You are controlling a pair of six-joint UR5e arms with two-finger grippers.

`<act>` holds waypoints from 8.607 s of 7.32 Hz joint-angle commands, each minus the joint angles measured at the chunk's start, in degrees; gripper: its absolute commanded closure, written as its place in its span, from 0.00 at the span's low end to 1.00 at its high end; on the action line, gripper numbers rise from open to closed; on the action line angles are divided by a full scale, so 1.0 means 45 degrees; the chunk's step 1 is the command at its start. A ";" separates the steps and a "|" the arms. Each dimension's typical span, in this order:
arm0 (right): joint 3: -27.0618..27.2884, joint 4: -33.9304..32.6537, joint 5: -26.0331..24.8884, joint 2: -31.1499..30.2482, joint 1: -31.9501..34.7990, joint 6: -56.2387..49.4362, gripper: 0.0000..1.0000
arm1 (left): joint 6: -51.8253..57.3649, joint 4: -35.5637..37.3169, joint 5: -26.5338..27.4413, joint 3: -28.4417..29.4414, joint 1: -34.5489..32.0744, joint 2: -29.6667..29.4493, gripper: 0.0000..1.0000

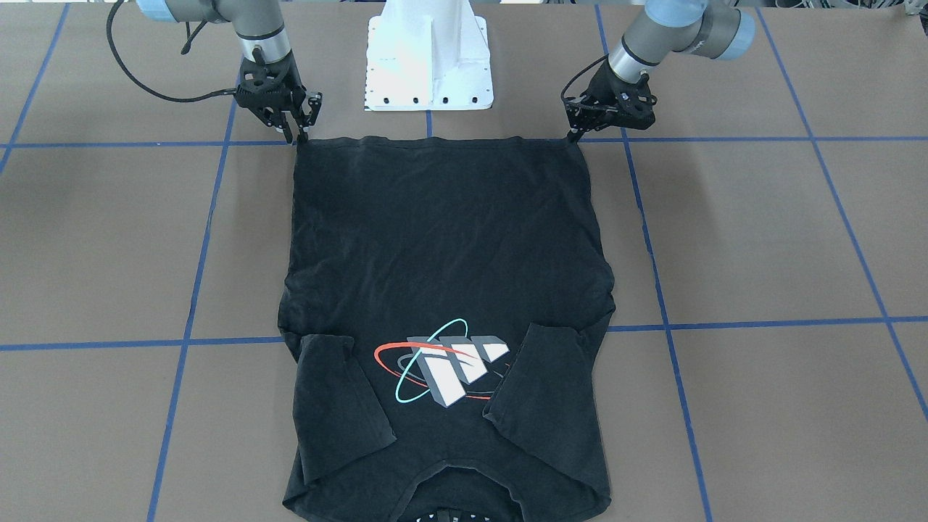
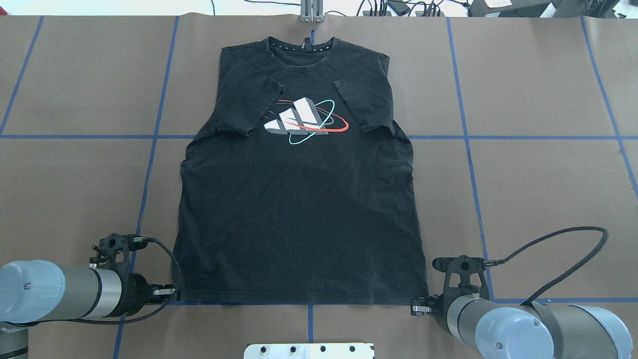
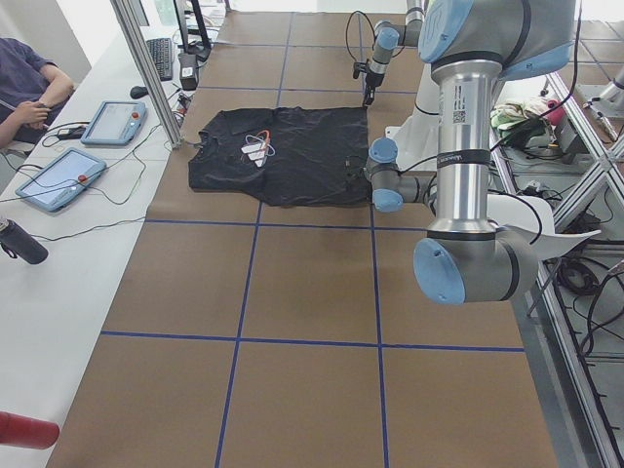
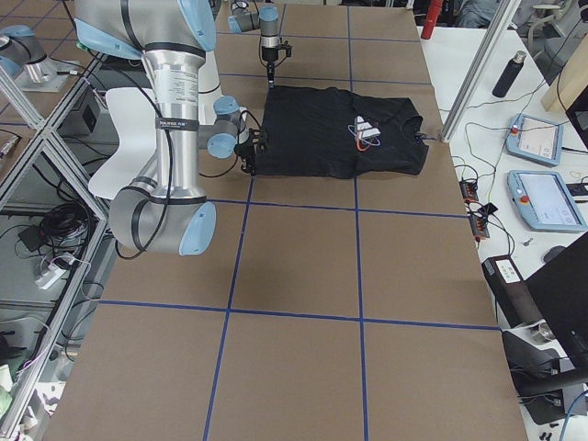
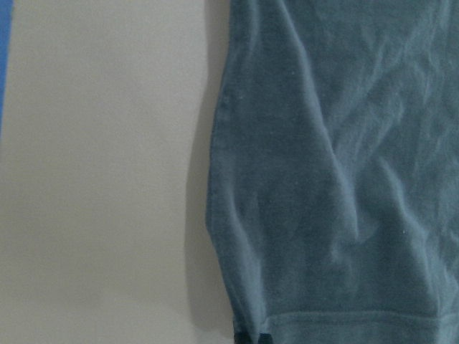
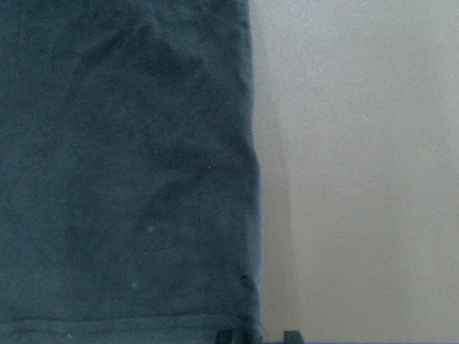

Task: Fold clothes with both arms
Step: 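Position and close both grippers on the hem corners, then lift the hem with both grippers and fold it toward the collar, then lower the hem near the collar and open both grippers, then move the left gripper to the folded bundle's near corner while the right holds position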

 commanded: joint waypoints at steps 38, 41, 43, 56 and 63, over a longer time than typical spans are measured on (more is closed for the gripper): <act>-0.7683 -0.2666 0.4023 0.9726 0.9380 -0.2851 1.00 | 0.5661 0.5806 -0.0918 0.7395 -0.8282 -0.9373 1.00; -0.9214 -0.1282 0.4023 0.9750 0.9419 -0.3301 1.00 | 0.7592 0.4686 -0.0918 0.9531 -0.8184 -0.9646 1.00; -0.9626 -0.1202 0.4043 0.9691 0.9477 -0.3828 1.00 | 0.8395 0.4488 -0.0918 0.9945 -0.8106 -0.9646 1.00; -0.7987 -0.1162 0.7012 0.8577 1.0299 -0.5939 0.00 | 0.9493 0.2078 -0.4449 0.5395 -0.8205 -0.5376 0.00; -0.7734 -0.1162 0.6973 0.8441 1.0122 -0.5802 0.00 | 0.5842 -0.0610 -0.3927 0.5395 -0.5275 -0.4314 0.17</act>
